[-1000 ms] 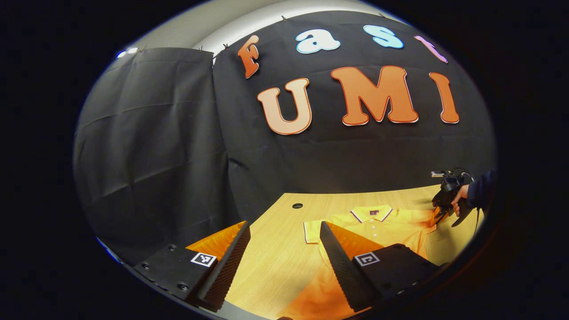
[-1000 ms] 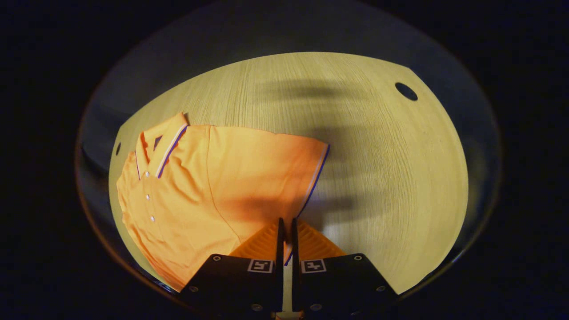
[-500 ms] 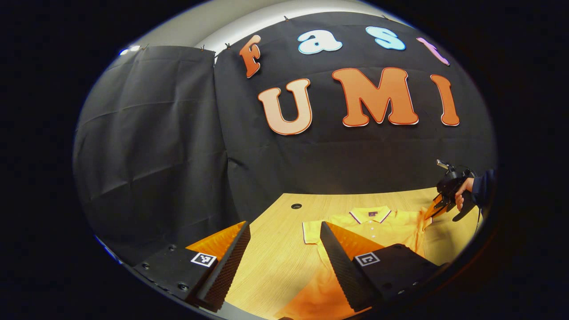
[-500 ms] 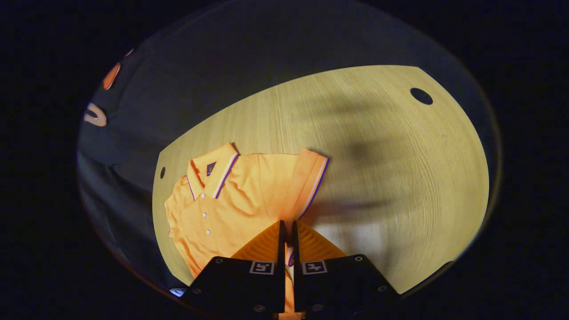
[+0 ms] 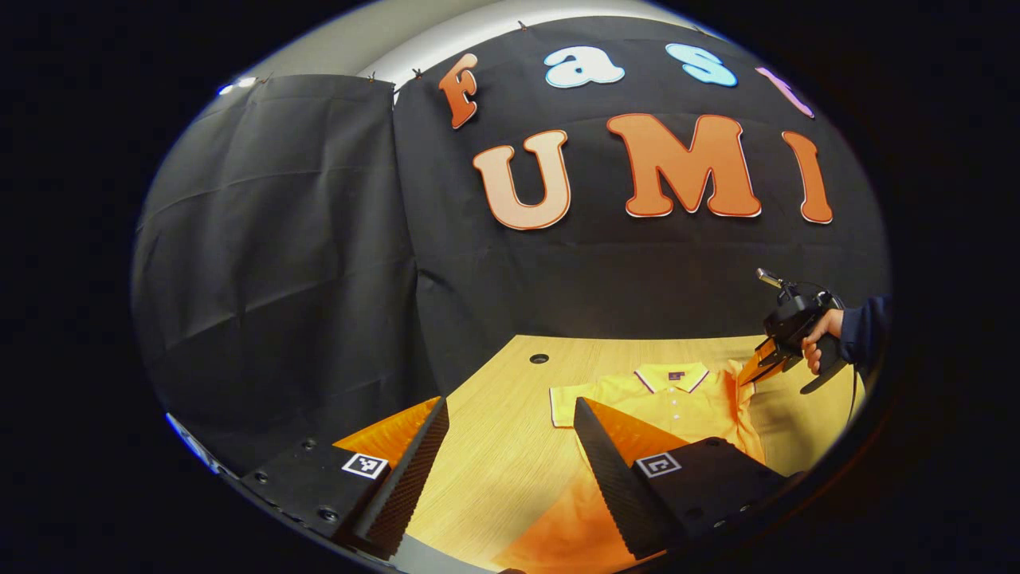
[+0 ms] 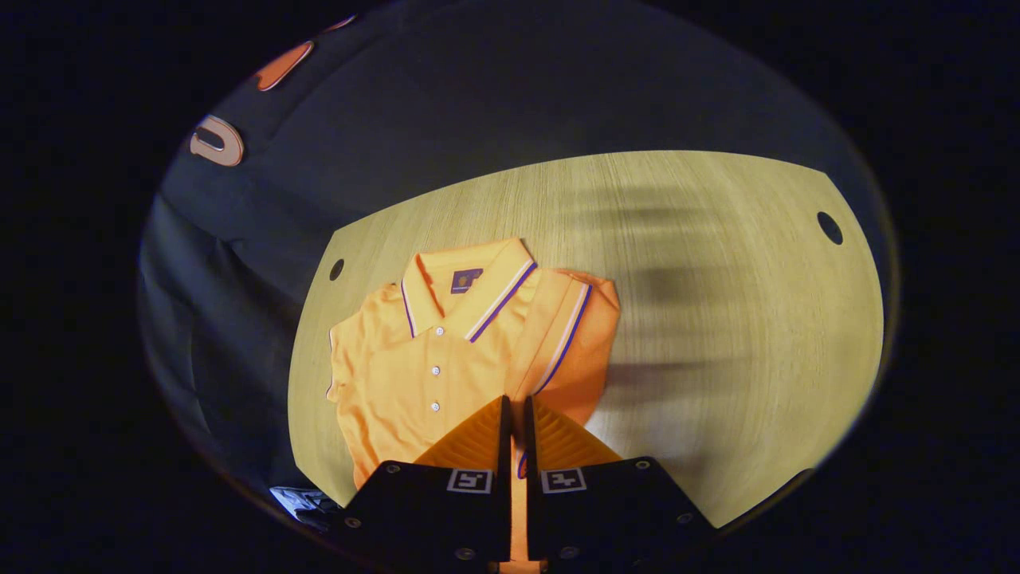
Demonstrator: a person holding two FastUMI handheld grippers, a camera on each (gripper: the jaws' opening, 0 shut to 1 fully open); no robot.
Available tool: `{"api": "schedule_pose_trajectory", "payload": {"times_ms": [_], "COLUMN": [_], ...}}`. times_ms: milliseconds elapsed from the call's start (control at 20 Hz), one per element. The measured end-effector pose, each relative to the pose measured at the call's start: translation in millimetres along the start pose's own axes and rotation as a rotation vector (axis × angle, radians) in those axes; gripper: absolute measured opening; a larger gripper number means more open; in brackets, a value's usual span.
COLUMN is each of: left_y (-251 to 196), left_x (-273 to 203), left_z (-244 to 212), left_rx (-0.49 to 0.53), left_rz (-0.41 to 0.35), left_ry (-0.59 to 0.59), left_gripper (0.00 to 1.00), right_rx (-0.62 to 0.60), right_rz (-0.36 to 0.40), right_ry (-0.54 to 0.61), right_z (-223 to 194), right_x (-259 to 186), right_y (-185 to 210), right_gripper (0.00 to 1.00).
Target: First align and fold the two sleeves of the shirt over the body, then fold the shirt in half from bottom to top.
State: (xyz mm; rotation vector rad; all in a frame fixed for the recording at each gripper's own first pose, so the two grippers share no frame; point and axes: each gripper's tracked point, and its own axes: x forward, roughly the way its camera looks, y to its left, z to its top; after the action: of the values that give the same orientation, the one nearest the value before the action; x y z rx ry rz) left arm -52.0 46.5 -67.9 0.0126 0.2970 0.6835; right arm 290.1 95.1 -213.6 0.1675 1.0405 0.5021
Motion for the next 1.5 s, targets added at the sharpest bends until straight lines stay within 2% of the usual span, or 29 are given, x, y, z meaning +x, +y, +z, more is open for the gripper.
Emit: {"api": "schedule_pose_trajectory", "payload": {"times_ms": [50,100,150,200,250,300,450,550,650,950,1050,1150,1250,1400,1450,1500], "left_y": [1.6,3.0,5.3,4.5,4.6,5.0,6.7,4.3,3.2,1.0,4.7,-15.6,-22.5,-25.5,-29.6,-32.8], "left_x": [0.7,2.0,3.2,5.7,7.1,11.2,22.2,37.5,62.9,122.4,130.5,142.6,155.1,180.9,190.7,199.5], "left_z": [-3.7,-8.5,-15.9,-21.8,-27.1,-31.6,-45.9,-52.9,-59.6,-71.8,-78.0,-99.6,-110.6,-112.0,-112.1,-112.6], "left_rx": [-0.011,-0.025,-0.044,-0.064,-0.086,-0.107,-0.155,-0.167,-0.177,-0.231,-0.209,-0.189,-0.195,-0.162,-0.151,-0.145], "left_rz": [0.004,0.009,0.01,0.006,0.005,0.0,-0.023,-0.051,-0.086,-0.254,-0.256,-0.294,-0.339,-0.373,-0.384,-0.395], "left_ry": [0.011,0.033,0.054,0.075,0.093,0.115,0.193,0.249,0.298,0.476,0.599,0.727,0.802,0.848,0.859,0.869], "left_gripper": [0.97,0.97,0.97,0.97,0.97,0.97,0.97,0.98,0.98,0.98,0.98,0.99,0.98,0.98,0.98,0.96], "right_rx": [-0.008,-0.015,-0.01,-0.008,-0.012,-0.018,-0.017,-0.029,-0.024,0.059,0.088,0.109,0.121,0.135,0.147,0.16], "right_rz": [0.027,0.063,0.097,0.119,0.119,0.12,0.122,0.081,0.038,-0.064,-0.094,-0.137,-0.177,-0.241,-0.262,-0.282], "right_ry": [-0.006,-0.003,0.009,0.012,0.001,-0.018,-0.076,-0.119,-0.164,-0.277,-0.311,-0.337,-0.361,-0.394,-0.402,-0.412], "right_z": [0.8,-1.3,-3.4,-5.9,-4.2,-5.0,-6.4,-8.4,-10.5,-32.8,-45.9,-62.2,-79.1,-106.8,-116.5,-125.4], "right_x": [2.2,-0.6,-0.4,-0.2,-0.6,-0.7,-16.5,-27.3,-44.2,-99.2,-115.1,-127.8,-140.4,-162.0,-167.6,-171.1], "right_y": [6.9,16.0,23.6,27.1,25.8,25.3,22.1,10.4,-1.2,-17.5,-18.7,-21.0,-20.8,-21.0,-20.9,-20.1], "right_gripper": [0.08,0.03,0.21,0.28,0.39,0.42,0.64,0.79,0.88,0.94,0.94,0.94,0.94,0.96,0.87,0.97]}}
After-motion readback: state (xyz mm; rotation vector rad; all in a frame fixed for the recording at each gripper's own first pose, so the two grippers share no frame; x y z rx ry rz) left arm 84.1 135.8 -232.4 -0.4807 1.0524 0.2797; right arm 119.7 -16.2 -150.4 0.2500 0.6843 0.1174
